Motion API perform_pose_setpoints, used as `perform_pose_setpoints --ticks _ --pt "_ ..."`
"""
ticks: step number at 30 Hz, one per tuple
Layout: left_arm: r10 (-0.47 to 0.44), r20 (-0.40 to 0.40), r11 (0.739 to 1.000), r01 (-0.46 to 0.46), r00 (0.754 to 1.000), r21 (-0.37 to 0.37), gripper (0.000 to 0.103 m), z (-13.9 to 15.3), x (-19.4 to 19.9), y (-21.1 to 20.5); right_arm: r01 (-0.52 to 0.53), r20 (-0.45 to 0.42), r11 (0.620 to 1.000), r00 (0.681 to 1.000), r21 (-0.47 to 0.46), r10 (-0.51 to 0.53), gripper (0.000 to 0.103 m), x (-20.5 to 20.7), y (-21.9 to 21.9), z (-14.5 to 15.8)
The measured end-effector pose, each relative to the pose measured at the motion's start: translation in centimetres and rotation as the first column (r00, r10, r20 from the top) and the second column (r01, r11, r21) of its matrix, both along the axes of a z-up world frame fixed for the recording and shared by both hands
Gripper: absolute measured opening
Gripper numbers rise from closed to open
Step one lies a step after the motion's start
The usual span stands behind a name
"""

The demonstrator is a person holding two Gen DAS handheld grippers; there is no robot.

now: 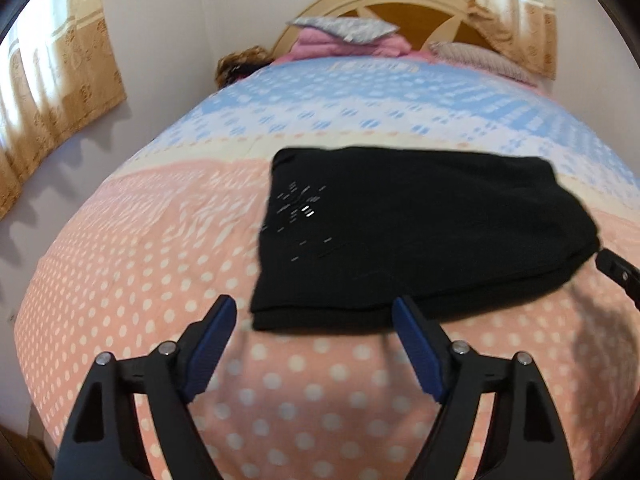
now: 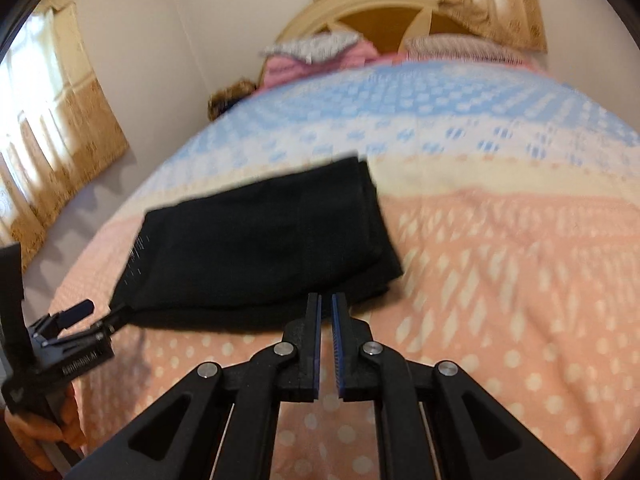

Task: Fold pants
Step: 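Lower the folded pants onto the bed and open both grippers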

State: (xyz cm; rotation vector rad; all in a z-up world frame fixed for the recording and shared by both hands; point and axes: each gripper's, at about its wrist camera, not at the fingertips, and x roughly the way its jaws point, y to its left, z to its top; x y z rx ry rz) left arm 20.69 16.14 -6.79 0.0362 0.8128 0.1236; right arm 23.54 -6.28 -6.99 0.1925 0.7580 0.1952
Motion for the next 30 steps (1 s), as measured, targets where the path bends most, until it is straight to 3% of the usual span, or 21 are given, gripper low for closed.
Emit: perform_pose_setpoints --ticks 4,10,14,17,19,20,21,24,27,29,30 --pt "-0.012 0.04 0.994 0.017 0.999 -0.11 0.084 1.2 -0.2 1.8 -0.006 0.02 1.0 1.0 0.018 0.006 0.006 0.1 -0.3 0.9" --pt "0.001 0.115 0.961 0.03 0.993 -0.274 0.086 1.5 1.2 6.7 0.016 0.024 0.996 1.0 0.084 -0.018 0.007 -0.2 -2.1 0.2" --pt "-0.064 0.049 0.934 0.077 0.997 -0.348 0.085 -0.3 4.0 6.2 -0.01 0.031 0.996 0.999 0.093 0.007 0.007 0.5 -1.3 0.1" --pt "-0.07 -0.026 0.893 0.051 0.997 -0.448 0.072 -2.3 5.4 5.5 -0.029 -0.024 0.998 0.999 0.058 0.031 0.007 1.5 -0.6 -0.9" --pt "-0.038 -0.028 0.91 0.023 0.999 -0.413 0.05 -1.8 4.9 4.9 -0.024 -0.095 0.999 0.995 0.041 0.028 0.007 2.5 -0.5 -2.4" --pt "-0.038 -0.034 0.912 0.021 0.999 -0.41 0.026 -1.7 4.9 4.7 -0.021 -0.126 0.998 0.992 0.051 0.027 0.007 2.9 -0.7 -3.0" --pt "-0.023 -0.055 0.908 -0.002 0.998 -0.419 0.018 -1.5 4.9 4.7 -0.02 -0.146 0.997 0.989 0.07 0.03 0.007 3.2 -0.9 -3.5" --pt "0.004 -0.087 0.886 -0.044 0.996 -0.462 0.016 -0.3 4.7 5.2 -0.014 -0.158 0.993 0.987 0.114 0.032 0.007 3.5 -1.5 -4.0" --pt "0.052 -0.116 0.917 -0.093 0.992 -0.388 0.015 0.6 4.2 5.5 -0.019 -0.159 0.995 0.987 0.097 0.035 0.008 3.7 -1.3 -4.1" --pt "0.102 -0.137 0.949 -0.138 0.985 -0.285 0.015 0.1 4.1 5.3 -0.023 -0.161 0.996 0.986 0.09 0.037 0.008 3.7 -1.2 -4.2" --pt "0.119 -0.156 0.963 -0.152 0.981 -0.222 0.021 -0.9 4.2 5.1 -0.024 -0.161 0.996 0.986 0.088 0.038 0.008 3.8 -1.1 -4.3"
